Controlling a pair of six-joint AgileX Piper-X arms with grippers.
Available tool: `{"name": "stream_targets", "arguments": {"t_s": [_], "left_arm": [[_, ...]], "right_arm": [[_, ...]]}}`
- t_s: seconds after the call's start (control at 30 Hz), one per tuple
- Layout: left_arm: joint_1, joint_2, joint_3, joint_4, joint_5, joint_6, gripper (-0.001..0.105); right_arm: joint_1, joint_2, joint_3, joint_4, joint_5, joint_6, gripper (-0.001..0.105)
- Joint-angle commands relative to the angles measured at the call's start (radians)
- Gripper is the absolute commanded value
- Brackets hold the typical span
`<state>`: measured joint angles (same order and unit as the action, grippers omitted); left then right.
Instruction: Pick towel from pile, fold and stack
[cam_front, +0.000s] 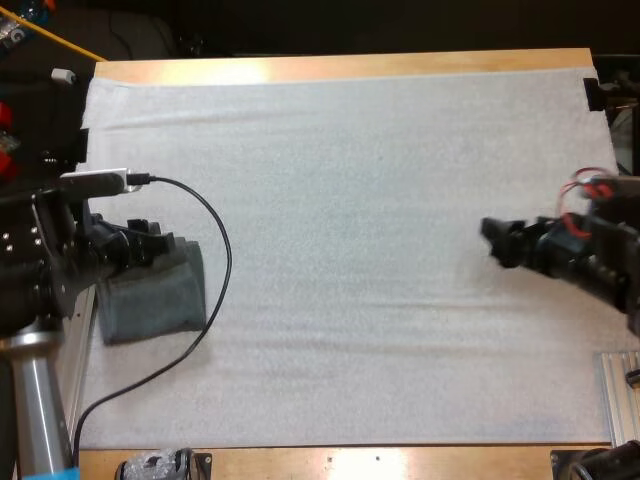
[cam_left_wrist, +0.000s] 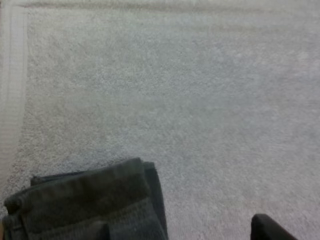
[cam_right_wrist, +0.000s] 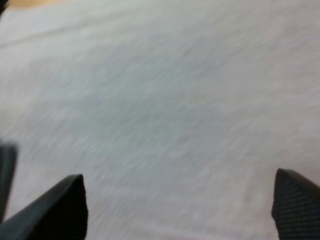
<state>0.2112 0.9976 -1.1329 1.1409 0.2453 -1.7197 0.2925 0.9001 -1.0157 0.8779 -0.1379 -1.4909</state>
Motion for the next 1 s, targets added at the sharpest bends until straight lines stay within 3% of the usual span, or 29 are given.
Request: {"name": "stream_targets", "arguments": {"t_s": [0.0,0.33,0.47,0.73,0.97], "left_arm": [[-0.009,-0.017,-0.004,0.012,0.012,0.000,0.056],[-0.157,-0.143,-0.004,0.022,0.013,0.020,0.056],[-0.187,-0.199,-0.004,0.050,0.000,0.044,0.056],[-0.226,-0.358,-0.004,0.128,-0.119,0.072,0.056],[-0.226,-0.527,-0.004,0.146,-0.121,0.072,0.056]], "right_arm": [[-0.041,-0.012,-0.005,-0.001,-0.009,-0.025,0.074],[-0.359,-0.102,-0.005,0.139,0.013,-0.145,0.074],[-0.384,-0.148,-0.005,0.152,0.039,-0.158,0.074],[-0.384,-0.277,-0.005,0.202,0.052,-0.206,0.074],[-0.384,-0.398,-0.005,0.277,0.052,-0.289,0.074]]}}
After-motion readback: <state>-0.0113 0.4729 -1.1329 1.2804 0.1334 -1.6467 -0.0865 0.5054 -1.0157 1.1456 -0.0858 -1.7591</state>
